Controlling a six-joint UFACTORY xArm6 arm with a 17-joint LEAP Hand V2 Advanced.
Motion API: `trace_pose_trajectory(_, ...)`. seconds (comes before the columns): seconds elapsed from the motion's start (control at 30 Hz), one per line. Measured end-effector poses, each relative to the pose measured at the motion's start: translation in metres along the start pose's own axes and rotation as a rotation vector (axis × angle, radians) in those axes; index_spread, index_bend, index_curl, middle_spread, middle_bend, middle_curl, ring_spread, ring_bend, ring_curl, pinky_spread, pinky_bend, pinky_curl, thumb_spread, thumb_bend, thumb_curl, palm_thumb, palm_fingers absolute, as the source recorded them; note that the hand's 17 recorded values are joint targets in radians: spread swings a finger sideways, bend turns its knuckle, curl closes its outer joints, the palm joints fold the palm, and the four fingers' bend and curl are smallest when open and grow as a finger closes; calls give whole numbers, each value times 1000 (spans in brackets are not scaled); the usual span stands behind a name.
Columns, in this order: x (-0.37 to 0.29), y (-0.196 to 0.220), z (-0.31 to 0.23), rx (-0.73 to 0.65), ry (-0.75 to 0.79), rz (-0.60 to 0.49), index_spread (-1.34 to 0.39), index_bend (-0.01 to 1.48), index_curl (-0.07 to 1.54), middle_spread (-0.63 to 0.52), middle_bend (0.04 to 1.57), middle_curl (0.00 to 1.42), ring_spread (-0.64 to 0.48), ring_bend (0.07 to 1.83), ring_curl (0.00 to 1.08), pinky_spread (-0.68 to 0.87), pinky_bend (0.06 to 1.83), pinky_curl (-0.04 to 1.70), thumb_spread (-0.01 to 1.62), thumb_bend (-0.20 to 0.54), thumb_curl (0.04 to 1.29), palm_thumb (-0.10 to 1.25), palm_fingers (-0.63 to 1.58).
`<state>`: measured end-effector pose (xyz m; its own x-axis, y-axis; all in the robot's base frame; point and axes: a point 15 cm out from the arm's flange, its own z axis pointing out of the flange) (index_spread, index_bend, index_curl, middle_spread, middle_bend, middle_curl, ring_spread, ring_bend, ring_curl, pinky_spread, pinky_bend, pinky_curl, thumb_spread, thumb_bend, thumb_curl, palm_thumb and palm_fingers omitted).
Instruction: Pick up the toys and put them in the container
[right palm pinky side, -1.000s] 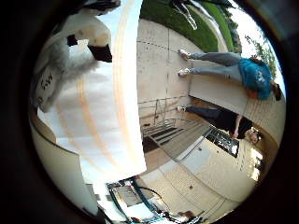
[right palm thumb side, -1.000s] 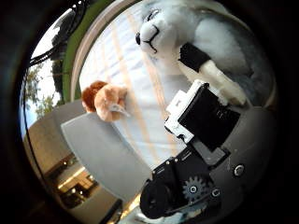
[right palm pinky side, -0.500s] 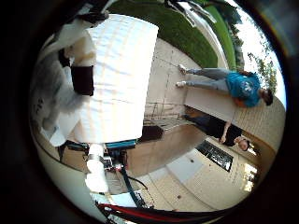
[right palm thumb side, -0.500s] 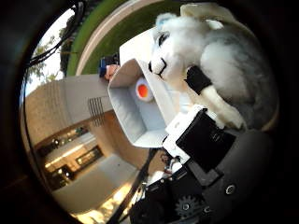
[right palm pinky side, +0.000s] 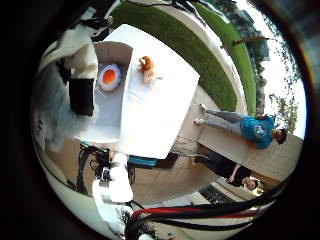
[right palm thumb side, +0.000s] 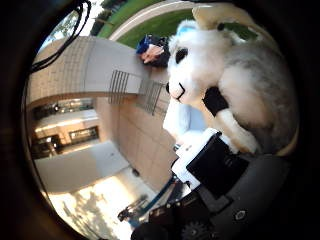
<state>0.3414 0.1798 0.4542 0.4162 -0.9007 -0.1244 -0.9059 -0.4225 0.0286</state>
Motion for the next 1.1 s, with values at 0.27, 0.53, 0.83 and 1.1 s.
trace_pose_trajectory(0.27,-2,-75,86,6,-3,20,-607,880,1188,-154,1376,964,-104,1567,803,130,1517,935,1188,-26,685,843,696)
trace_pose_trajectory(0.53,17,-85,147,-123,-8,45,-494,495,1005,-59,735,679,125,1181,637,279,1323,858,1203,-30,604,775,-218)
trace_pose_trajectory(0.83,34,-72,140,-171,-90,-47,-494,139,597,54,187,400,308,585,328,452,894,569,1183,-23,548,794,-133)
trace_pose_trajectory(1.1,110,-83,89,-34,-92,98,-344,129,425,85,213,377,314,551,311,488,750,465,1158,-37,517,740,8)
